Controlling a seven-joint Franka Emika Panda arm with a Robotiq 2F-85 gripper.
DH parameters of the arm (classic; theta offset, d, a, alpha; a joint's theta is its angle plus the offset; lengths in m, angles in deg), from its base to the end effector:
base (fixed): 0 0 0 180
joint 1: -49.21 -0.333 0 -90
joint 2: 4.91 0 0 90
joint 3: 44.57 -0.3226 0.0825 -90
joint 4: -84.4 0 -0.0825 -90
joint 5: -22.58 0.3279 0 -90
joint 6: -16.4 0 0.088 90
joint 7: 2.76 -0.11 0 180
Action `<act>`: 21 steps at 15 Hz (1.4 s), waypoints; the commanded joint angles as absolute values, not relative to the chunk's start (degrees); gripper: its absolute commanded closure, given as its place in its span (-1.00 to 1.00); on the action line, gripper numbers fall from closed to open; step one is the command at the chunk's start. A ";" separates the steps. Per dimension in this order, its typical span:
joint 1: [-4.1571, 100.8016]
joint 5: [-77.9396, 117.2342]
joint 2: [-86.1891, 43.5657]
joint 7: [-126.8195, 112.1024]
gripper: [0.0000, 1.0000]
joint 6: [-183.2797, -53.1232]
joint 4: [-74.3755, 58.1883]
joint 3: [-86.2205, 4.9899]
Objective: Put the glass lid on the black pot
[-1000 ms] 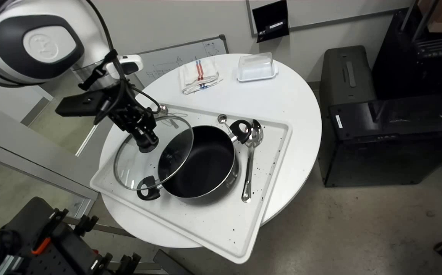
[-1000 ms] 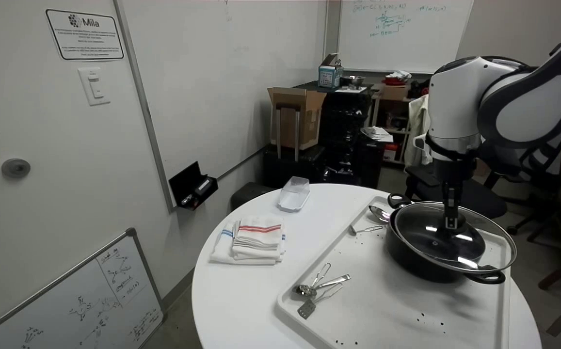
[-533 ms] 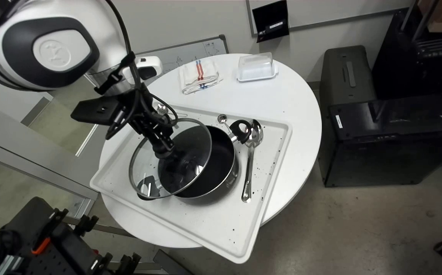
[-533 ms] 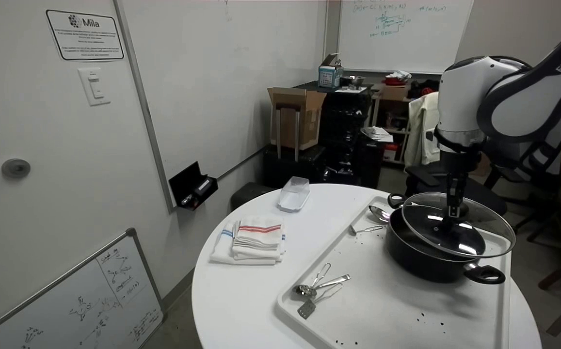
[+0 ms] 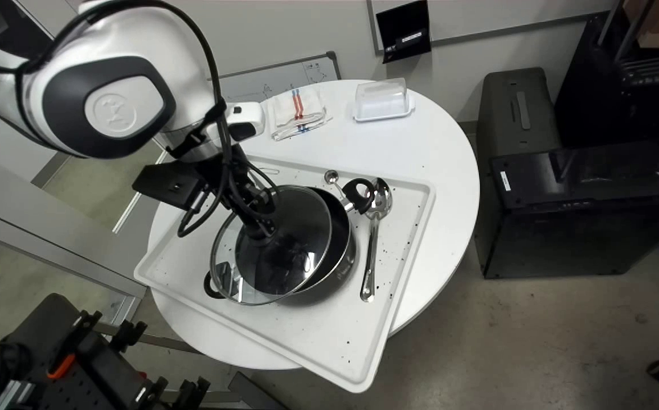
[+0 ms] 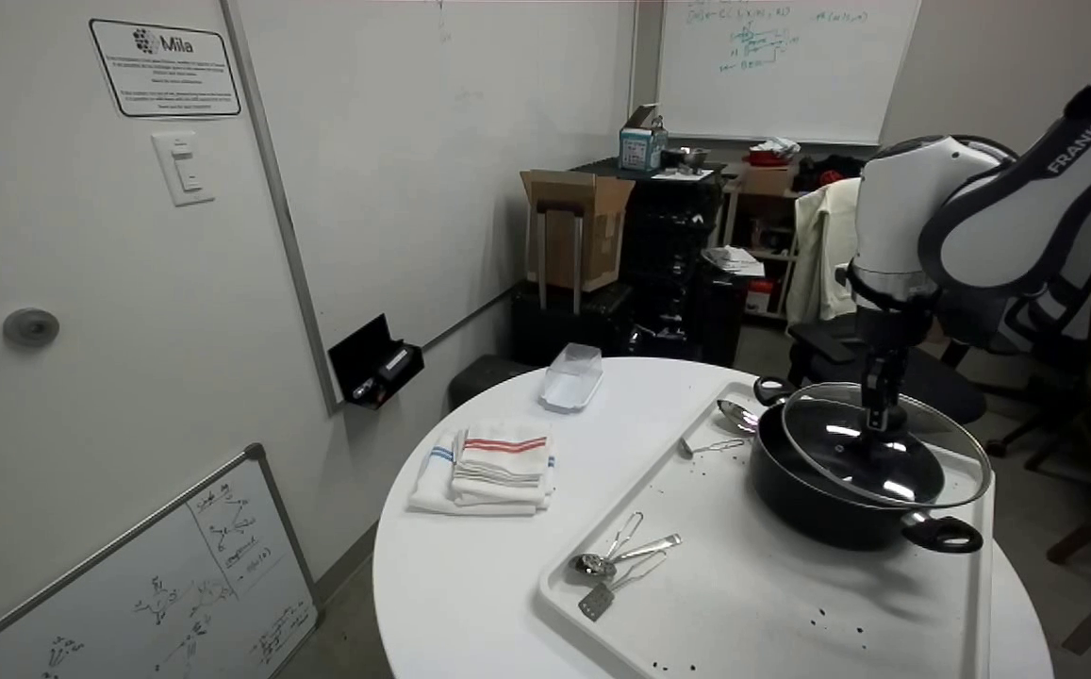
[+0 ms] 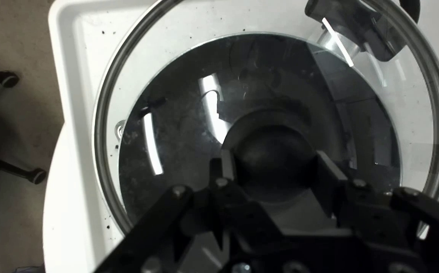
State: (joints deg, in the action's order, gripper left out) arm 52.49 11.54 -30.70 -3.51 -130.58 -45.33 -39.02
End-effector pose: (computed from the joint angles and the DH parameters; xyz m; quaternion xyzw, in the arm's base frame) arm 0.4907 -0.0743 0.2023 0.9949 0.0044 -0.0792 0.0622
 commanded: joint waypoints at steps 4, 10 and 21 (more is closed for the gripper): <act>53.03 15.64 -33.16 -4.23 0.50 -131.99 -42.34 -38.89; 53.52 17.35 -35.52 -4.37 0.50 -131.31 -39.36 -38.73; 54.14 20.20 -37.70 -3.67 0.50 -130.52 -36.66 -39.75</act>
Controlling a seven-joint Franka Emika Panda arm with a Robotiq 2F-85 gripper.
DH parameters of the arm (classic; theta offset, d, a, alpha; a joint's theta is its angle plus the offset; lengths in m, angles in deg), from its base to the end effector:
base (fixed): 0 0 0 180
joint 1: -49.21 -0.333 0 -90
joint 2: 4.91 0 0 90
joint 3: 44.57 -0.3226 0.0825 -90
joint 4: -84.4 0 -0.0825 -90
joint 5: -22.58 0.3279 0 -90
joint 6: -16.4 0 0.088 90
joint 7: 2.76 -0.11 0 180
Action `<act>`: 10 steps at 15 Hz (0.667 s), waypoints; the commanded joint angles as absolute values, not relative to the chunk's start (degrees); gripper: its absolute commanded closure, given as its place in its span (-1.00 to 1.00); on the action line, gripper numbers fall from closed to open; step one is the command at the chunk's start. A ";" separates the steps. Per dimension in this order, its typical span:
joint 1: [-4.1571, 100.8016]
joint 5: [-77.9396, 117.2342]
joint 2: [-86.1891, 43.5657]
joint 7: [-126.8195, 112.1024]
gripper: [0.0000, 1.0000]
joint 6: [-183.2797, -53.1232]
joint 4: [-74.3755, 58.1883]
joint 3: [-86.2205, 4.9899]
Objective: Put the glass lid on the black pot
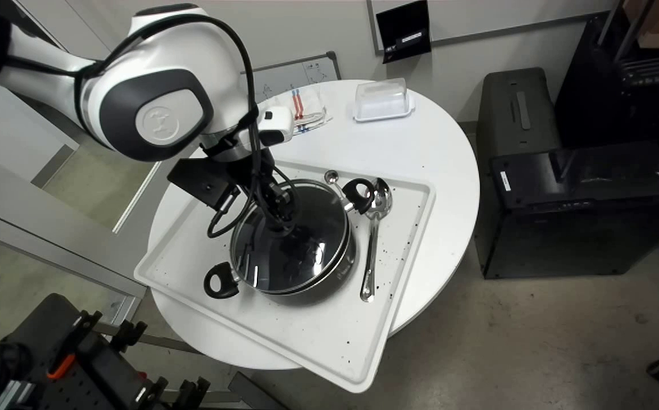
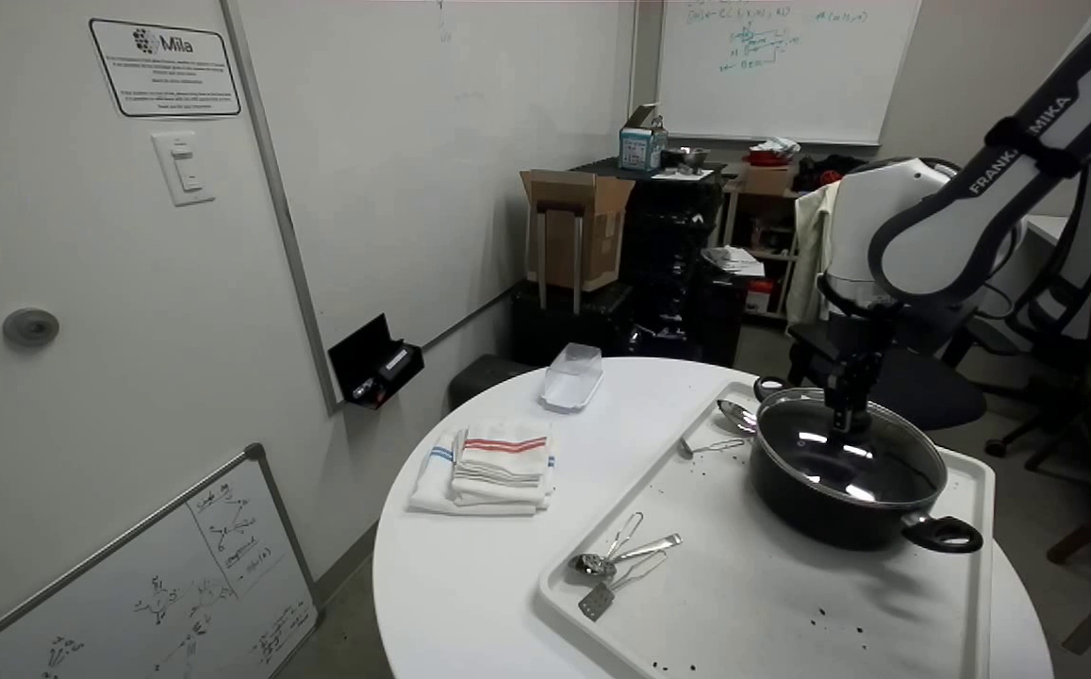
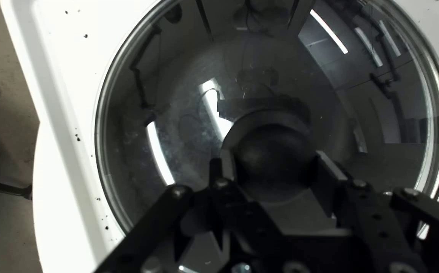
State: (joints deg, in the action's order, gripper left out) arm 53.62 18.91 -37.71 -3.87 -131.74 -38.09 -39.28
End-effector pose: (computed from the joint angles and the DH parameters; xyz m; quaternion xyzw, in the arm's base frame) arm 0.5227 -0.0883 0.1771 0.9955 -0.0601 -0.0646 0.0358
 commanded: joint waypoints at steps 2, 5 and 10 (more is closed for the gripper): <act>54.21 20.13 -37.86 -3.65 0.50 -130.56 -36.55 -39.62; 54.47 20.11 -37.26 -3.43 0.50 -130.99 -37.43 -39.58; 55.25 20.43 -36.55 -3.00 0.50 -131.81 -39.06 -39.75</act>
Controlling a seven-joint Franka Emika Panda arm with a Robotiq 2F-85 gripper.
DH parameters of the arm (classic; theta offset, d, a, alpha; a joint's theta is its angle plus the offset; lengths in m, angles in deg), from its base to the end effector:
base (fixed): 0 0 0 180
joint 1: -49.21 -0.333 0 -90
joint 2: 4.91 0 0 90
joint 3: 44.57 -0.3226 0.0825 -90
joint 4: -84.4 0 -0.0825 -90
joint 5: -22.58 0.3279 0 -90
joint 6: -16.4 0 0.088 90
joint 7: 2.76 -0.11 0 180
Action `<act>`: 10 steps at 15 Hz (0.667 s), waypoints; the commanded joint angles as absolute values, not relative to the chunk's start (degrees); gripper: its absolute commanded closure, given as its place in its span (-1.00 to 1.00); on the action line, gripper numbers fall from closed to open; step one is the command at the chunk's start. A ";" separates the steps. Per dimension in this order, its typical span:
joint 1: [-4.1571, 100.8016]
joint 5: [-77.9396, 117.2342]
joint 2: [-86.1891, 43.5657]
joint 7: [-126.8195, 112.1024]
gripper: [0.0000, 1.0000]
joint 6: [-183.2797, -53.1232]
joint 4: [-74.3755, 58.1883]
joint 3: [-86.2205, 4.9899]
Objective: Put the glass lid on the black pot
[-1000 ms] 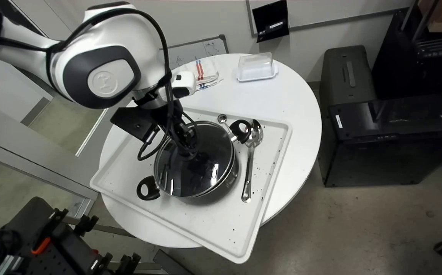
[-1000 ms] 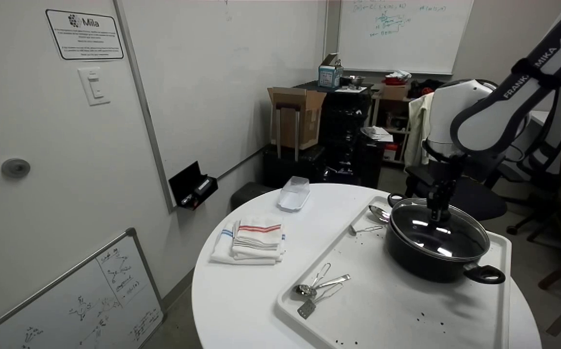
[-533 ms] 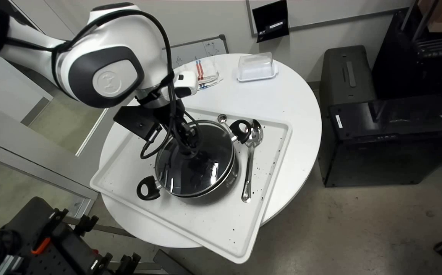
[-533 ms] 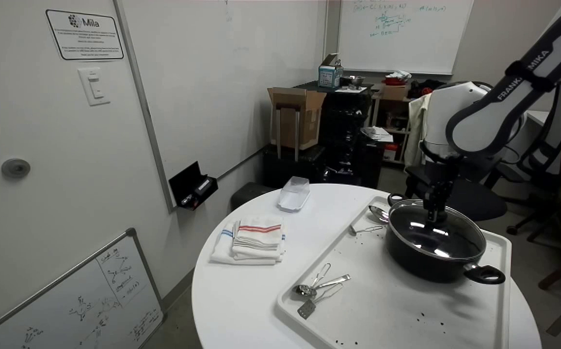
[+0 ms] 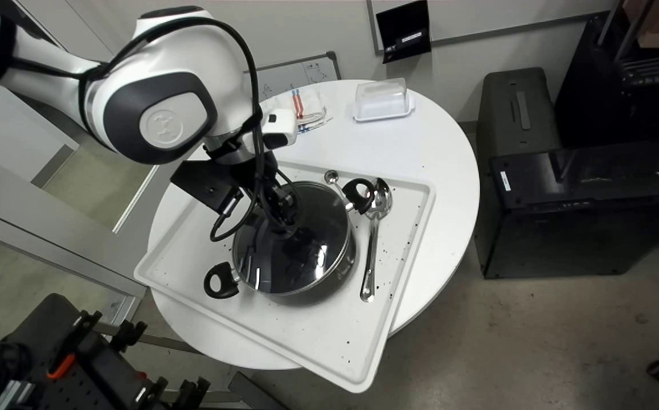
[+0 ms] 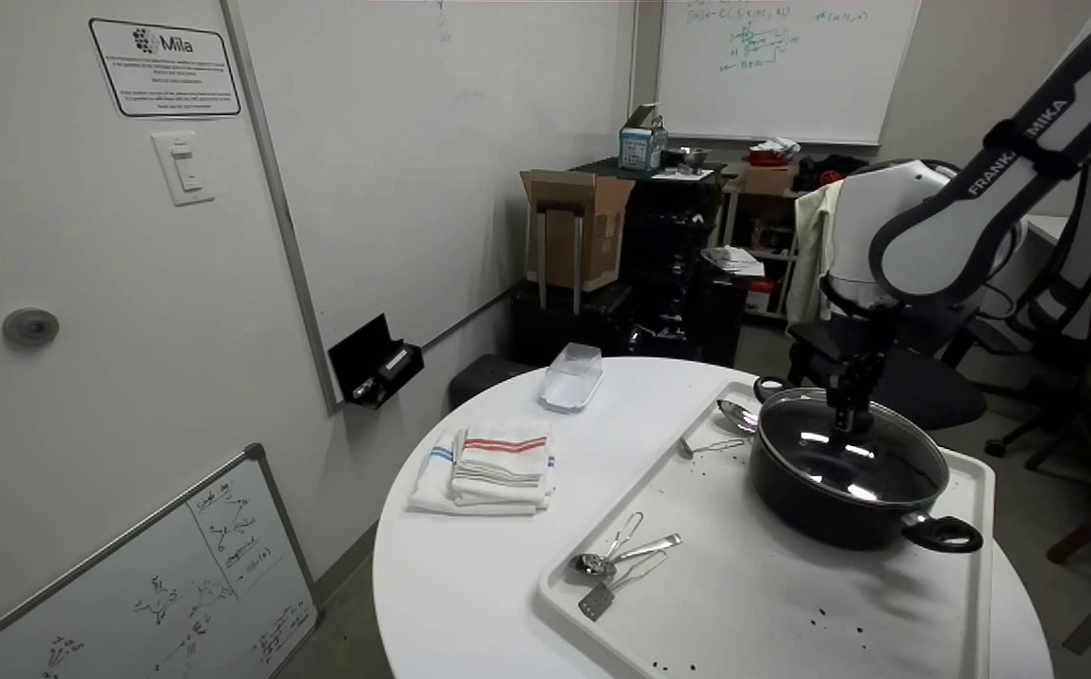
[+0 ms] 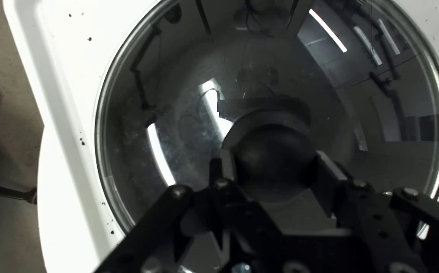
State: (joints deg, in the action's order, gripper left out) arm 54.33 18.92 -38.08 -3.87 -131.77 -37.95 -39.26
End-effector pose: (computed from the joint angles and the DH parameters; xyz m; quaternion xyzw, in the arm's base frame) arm 0.5215 -0.0950 0.1745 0.9949 -0.0663 -0.0666 0.0355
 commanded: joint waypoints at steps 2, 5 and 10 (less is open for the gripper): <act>55.53 20.64 -36.27 -2.88 0.50 -132.25 -39.61 -39.87; 55.44 20.61 -36.31 -3.09 0.50 -132.67 -39.74 -39.77; 55.67 21.26 -37.08 -2.32 0.50 -131.27 -39.28 -40.85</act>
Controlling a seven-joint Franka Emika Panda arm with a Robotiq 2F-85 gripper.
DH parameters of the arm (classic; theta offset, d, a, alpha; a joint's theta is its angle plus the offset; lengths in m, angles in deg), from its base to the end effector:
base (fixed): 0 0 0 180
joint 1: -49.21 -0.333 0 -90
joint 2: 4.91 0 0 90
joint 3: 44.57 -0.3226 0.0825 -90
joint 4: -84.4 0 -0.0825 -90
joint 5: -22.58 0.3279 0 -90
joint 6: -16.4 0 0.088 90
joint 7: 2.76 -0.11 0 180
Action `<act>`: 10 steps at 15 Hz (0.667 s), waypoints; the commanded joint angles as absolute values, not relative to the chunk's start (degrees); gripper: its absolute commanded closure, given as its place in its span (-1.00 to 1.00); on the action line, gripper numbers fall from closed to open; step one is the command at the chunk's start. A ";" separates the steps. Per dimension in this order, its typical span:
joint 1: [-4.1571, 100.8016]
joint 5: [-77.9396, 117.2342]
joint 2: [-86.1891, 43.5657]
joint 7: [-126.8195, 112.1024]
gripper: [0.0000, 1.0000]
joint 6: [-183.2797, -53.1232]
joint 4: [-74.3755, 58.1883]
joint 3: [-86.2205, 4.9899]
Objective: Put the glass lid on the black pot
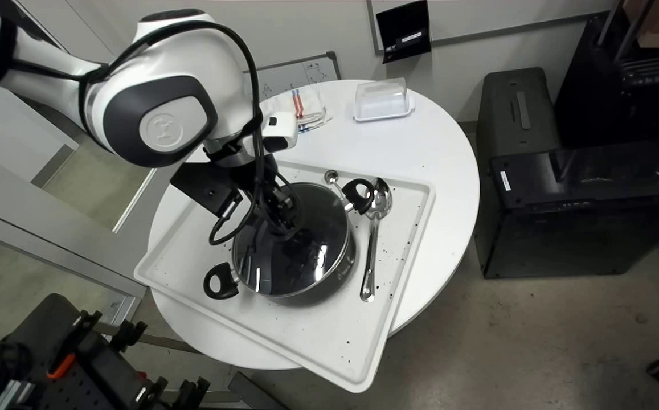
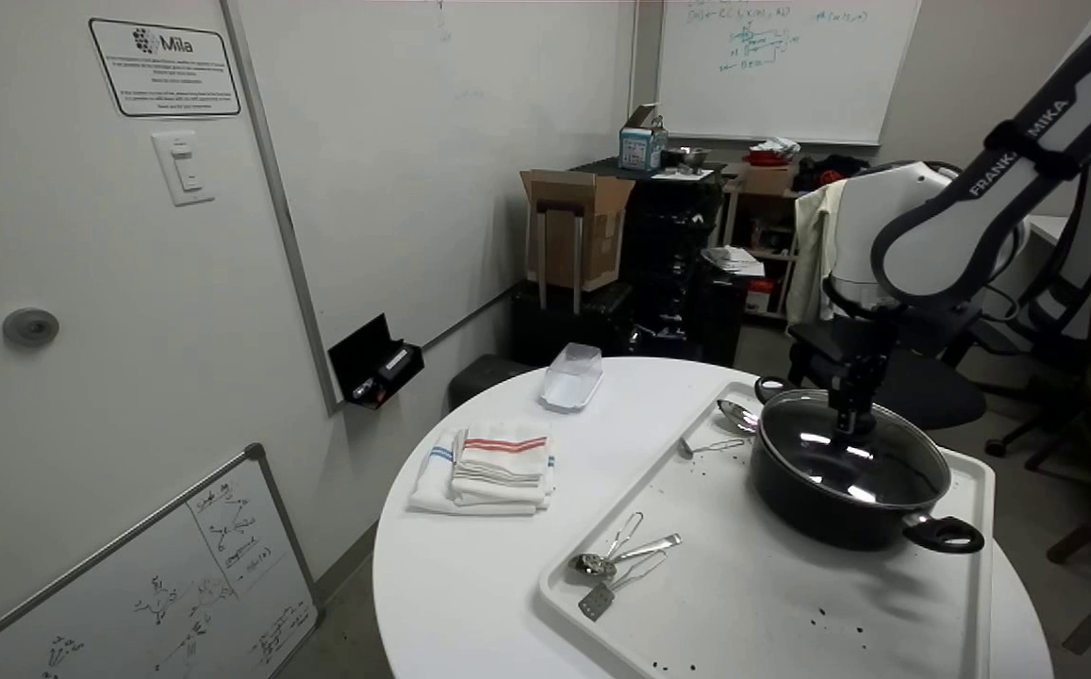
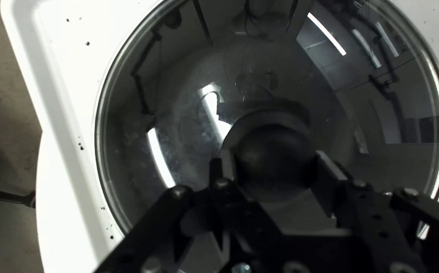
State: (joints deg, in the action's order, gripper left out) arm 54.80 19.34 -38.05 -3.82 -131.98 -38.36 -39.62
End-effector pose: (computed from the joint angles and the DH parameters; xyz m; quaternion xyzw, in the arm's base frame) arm 0.5190 -0.0958 0.1728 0.9947 -0.0705 -0.0679 0.0317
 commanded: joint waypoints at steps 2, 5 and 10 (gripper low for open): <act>55.58 21.35 -37.38 -2.36 0.50 -130.89 -39.08 -40.96; 55.58 21.43 -38.19 -2.59 0.50 -130.46 -38.71 -40.75; 55.79 22.02 -38.28 -2.64 -0.54 -130.49 -38.81 -40.79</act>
State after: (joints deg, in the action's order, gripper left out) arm 54.96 20.39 -38.72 -3.75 -131.61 -38.50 -40.06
